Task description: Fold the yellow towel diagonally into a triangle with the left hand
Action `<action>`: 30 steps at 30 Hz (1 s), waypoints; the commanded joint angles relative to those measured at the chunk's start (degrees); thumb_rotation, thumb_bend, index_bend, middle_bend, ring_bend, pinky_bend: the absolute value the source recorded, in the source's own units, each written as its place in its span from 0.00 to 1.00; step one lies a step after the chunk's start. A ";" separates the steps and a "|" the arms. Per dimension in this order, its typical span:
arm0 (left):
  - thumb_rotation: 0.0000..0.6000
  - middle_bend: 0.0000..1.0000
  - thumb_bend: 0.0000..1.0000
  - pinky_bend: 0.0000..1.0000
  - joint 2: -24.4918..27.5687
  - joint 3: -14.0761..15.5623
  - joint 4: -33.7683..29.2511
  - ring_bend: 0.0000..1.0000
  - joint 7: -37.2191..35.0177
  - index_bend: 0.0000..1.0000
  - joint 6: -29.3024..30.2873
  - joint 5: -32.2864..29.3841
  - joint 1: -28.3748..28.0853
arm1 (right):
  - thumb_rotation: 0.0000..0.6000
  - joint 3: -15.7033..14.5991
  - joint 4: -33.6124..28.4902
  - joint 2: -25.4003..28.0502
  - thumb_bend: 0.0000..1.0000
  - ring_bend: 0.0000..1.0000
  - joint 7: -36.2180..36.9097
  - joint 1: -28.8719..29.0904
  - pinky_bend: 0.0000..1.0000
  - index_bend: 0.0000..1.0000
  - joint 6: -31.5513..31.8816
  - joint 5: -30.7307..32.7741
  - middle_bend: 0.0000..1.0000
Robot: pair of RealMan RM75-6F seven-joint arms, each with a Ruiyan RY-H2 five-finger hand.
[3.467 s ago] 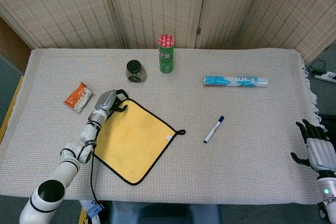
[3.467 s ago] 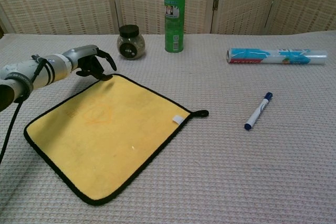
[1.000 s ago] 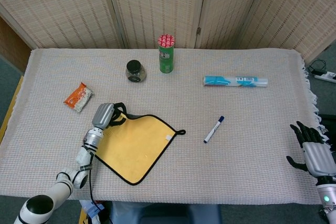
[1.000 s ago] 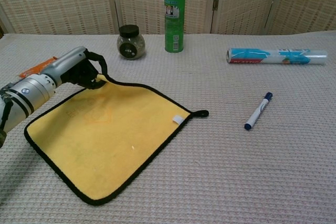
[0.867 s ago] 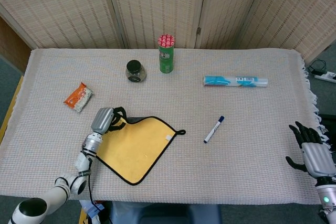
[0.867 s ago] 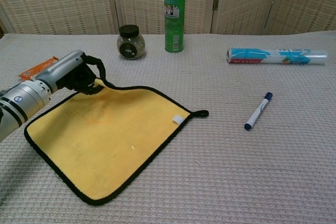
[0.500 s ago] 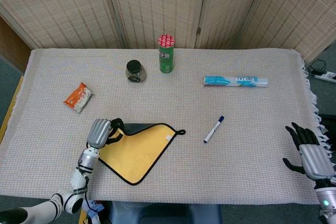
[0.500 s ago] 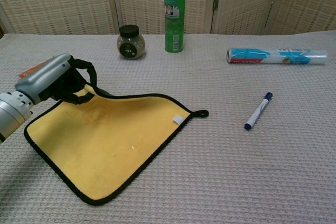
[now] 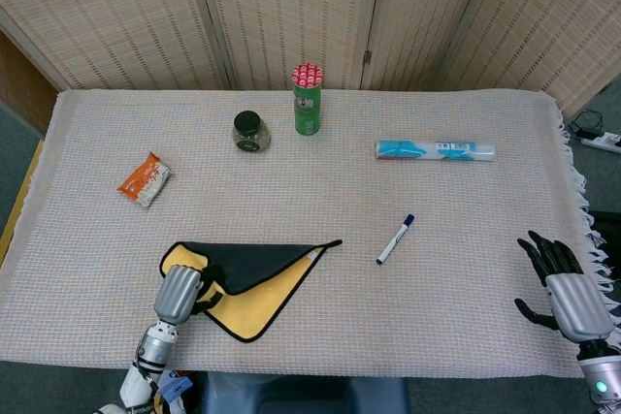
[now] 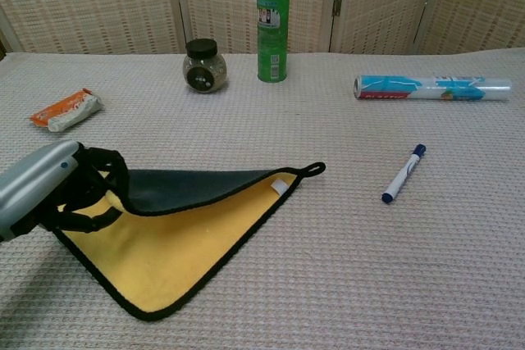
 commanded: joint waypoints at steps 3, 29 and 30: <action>1.00 1.00 0.49 1.00 -1.96 0.82 1.51 1.00 0.15 0.66 1.43 1.29 2.09 | 1.00 -0.53 -0.61 0.26 0.34 0.00 0.40 -0.17 0.00 0.00 0.82 -1.40 0.00; 1.00 1.00 0.49 1.00 -6.27 3.18 -0.98 1.00 5.75 0.66 3.21 6.03 7.68 | 1.00 -0.44 -0.52 5.58 0.34 0.00 11.87 -3.83 0.00 0.00 10.07 -4.35 0.00; 1.00 1.00 0.49 1.00 -6.46 3.34 -0.83 1.00 5.89 0.66 3.20 6.23 7.88 | 1.00 -0.47 -0.52 5.61 0.34 0.00 11.93 -3.91 0.00 0.00 10.28 -4.53 0.00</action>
